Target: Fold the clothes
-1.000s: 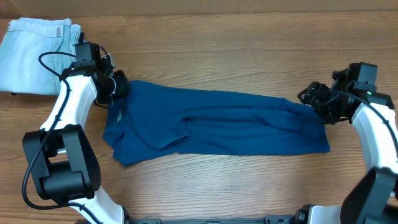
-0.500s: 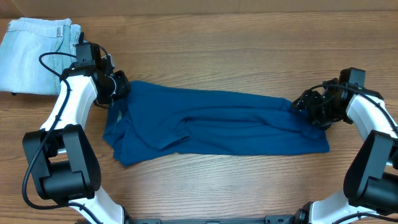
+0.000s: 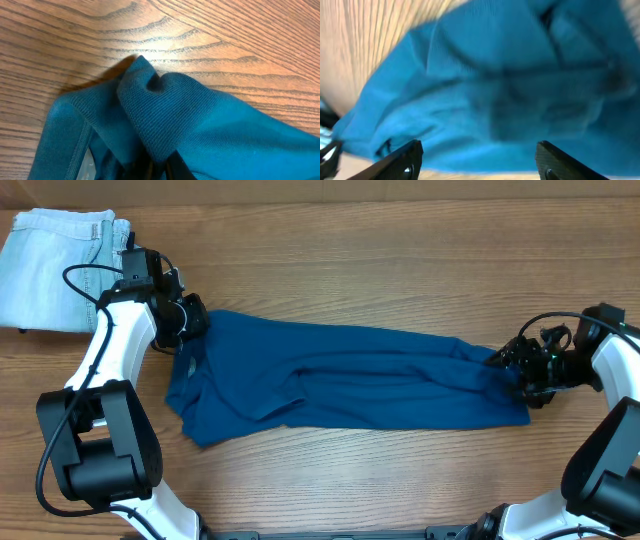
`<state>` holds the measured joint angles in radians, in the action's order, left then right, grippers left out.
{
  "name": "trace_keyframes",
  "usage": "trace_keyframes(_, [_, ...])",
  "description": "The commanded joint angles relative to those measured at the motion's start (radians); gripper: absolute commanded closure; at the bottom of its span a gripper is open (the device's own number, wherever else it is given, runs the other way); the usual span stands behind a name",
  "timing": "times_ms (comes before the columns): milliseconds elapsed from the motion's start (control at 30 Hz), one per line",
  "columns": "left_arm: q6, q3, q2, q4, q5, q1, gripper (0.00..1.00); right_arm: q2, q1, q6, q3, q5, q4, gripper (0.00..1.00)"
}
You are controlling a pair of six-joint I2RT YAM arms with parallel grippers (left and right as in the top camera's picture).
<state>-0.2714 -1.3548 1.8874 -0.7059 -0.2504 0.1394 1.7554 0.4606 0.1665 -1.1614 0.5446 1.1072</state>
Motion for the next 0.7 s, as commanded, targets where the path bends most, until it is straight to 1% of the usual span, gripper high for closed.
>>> trace_keyframes(0, [-0.013,-0.022,0.009,0.010,0.011,0.004,0.91,-0.034,0.009,-0.037,-0.031,0.051,0.025,0.23])
trace_keyframes(167, [-0.013,-0.022,0.009,0.021,0.013,0.004,0.91,-0.034,0.011,-0.033,-0.031,-0.106,0.000,0.23])
trace_keyframes(233, [-0.013,-0.022,0.009,0.027,0.013,0.004,0.91,-0.034,0.012,-0.032,-0.031,-0.201,-0.032,0.23])
trace_keyframes(267, [-0.014,-0.022,0.009,0.030,0.013,0.004,0.91,-0.034,0.012,-0.027,-0.031,-0.214,-0.045,0.23])
trace_keyframes(367, [-0.013,-0.022,0.009,0.030,0.013,0.004,0.91,-0.033,0.012,-0.016,-0.031,-0.216,-0.074,0.23])
trace_keyframes(467, [-0.014,-0.022,0.009,0.030,0.013,0.004,0.91,-0.029,0.012,-0.010,-0.029,-0.260,-0.101,0.21])
trace_keyframes(567, [-0.013,-0.022,0.009,0.030,0.012,0.004,0.91,-0.018,0.012,-0.010,-0.016,-0.190,-0.122,0.21])
trace_keyframes(667, [-0.014,-0.022,0.009,0.030,0.005,0.004,0.91,-0.007,0.011,-0.010,0.014,-0.184,-0.151,0.22])
